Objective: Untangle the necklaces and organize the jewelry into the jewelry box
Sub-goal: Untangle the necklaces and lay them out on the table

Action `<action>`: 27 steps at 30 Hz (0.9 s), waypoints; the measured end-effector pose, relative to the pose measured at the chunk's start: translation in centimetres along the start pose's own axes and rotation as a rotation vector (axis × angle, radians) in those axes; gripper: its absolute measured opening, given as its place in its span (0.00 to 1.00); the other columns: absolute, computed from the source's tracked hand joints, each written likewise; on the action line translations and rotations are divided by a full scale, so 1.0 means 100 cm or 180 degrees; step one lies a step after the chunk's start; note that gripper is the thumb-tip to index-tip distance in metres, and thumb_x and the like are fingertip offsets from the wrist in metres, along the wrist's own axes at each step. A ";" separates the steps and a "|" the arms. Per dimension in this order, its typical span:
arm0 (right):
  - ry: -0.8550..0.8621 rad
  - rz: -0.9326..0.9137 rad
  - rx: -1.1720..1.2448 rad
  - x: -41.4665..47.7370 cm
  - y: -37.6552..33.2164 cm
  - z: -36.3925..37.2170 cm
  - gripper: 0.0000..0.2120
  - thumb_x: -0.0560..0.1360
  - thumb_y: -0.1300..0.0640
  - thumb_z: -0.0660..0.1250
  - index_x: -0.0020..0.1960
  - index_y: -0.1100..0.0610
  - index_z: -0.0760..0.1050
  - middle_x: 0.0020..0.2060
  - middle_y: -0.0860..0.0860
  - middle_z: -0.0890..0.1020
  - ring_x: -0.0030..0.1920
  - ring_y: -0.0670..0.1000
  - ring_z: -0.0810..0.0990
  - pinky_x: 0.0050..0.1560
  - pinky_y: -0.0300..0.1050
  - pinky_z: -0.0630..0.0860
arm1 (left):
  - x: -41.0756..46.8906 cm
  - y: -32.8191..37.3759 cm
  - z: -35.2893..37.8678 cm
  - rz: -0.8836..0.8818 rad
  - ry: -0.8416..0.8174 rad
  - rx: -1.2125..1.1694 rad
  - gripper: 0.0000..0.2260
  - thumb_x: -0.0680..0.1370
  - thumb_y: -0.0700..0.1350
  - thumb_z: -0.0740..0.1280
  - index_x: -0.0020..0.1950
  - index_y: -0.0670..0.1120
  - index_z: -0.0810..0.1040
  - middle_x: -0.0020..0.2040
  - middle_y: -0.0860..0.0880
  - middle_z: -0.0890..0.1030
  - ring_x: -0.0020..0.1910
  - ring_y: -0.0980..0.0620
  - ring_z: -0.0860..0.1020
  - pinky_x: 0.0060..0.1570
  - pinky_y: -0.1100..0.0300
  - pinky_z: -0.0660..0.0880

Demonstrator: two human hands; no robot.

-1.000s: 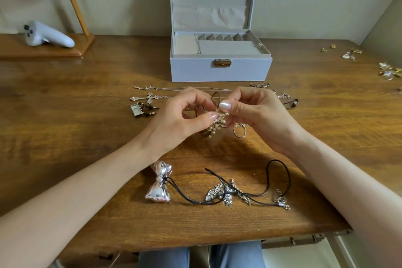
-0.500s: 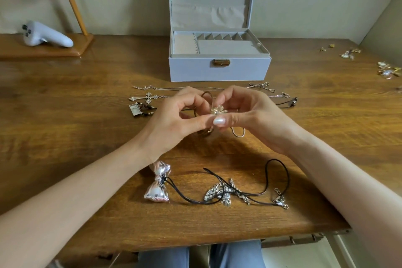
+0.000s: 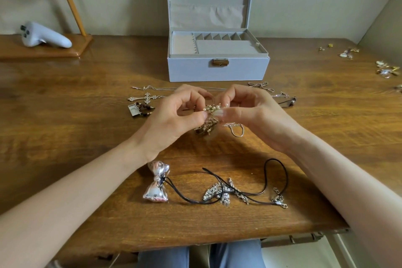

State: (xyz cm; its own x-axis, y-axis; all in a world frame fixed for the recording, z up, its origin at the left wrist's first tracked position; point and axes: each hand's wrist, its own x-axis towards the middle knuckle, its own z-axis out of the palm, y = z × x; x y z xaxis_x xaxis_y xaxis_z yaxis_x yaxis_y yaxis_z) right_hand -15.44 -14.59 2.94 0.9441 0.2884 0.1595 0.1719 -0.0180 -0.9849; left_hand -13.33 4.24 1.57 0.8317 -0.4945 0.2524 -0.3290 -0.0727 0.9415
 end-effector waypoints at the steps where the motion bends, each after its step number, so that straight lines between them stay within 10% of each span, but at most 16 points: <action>1: 0.0037 -0.0059 0.0016 0.001 0.000 -0.001 0.08 0.64 0.64 0.72 0.37 0.59 0.72 0.36 0.56 0.77 0.38 0.51 0.77 0.43 0.41 0.76 | 0.000 0.000 0.000 0.0046 0.0024 0.0110 0.09 0.65 0.53 0.67 0.38 0.49 0.74 0.57 0.52 0.76 0.52 0.57 0.76 0.51 0.65 0.71; 8: 0.0114 -0.0128 0.0457 0.002 0.000 -0.004 0.09 0.64 0.67 0.70 0.36 0.59 0.71 0.39 0.60 0.77 0.35 0.51 0.78 0.39 0.43 0.75 | -0.001 0.002 0.002 -0.0090 0.0156 0.0082 0.06 0.69 0.47 0.68 0.42 0.47 0.73 0.40 0.53 0.78 0.37 0.51 0.79 0.28 0.65 0.71; 27: -0.0036 -0.0085 0.0356 0.000 -0.004 -0.006 0.07 0.67 0.65 0.70 0.36 0.54 0.79 0.35 0.52 0.80 0.33 0.50 0.76 0.39 0.44 0.72 | -0.004 0.008 0.002 -0.0227 0.0013 -0.0250 0.07 0.73 0.39 0.68 0.50 0.46 0.74 0.41 0.55 0.79 0.24 0.56 0.72 0.21 0.67 0.65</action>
State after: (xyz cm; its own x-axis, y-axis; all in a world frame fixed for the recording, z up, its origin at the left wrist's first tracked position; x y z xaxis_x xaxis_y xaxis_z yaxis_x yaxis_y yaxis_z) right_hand -15.31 -15.17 3.36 0.9363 0.2981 0.1857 0.1639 0.0967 -0.9817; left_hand -14.00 4.17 2.22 0.8537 -0.4868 0.1849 -0.2329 -0.0395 0.9717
